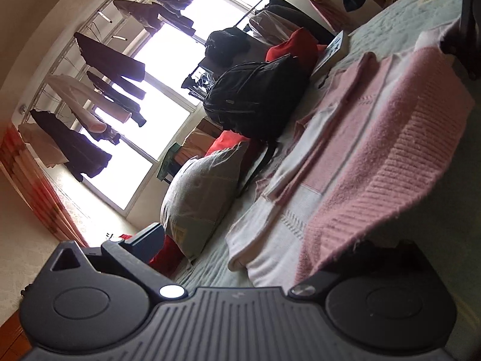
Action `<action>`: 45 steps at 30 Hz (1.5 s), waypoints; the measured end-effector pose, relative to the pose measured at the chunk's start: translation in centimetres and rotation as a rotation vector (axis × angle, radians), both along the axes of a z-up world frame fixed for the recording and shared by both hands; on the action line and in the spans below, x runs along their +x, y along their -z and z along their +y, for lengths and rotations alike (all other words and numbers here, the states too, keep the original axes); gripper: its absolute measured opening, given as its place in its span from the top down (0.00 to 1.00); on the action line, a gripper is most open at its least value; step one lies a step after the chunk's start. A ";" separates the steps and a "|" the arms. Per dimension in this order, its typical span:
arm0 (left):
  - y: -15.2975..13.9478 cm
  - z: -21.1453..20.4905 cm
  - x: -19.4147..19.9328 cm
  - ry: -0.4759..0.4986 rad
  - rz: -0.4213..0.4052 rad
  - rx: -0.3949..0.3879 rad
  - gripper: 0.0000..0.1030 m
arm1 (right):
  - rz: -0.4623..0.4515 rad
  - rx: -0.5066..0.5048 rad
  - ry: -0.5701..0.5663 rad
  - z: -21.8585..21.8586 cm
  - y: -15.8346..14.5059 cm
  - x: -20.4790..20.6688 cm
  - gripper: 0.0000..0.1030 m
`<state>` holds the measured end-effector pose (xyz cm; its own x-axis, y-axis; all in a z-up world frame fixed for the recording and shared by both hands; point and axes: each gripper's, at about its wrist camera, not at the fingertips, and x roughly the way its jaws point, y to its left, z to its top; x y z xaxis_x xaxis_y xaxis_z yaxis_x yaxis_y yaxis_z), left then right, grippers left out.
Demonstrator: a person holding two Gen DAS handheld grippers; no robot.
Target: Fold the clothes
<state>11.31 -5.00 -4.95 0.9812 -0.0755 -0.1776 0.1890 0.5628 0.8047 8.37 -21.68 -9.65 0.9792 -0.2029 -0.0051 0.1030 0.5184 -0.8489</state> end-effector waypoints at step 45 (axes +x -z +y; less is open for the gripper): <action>0.2 -1.5 21.9 -0.044 0.003 -0.012 0.00 | -0.029 -0.043 -0.011 -0.3 -1.9 23.5 0.00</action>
<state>33.19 -6.51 -5.19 0.9831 -0.0348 -0.1800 0.1665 0.5803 0.7972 31.84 -21.97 -7.76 0.9809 -0.1917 0.0319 0.1225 0.4825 -0.8673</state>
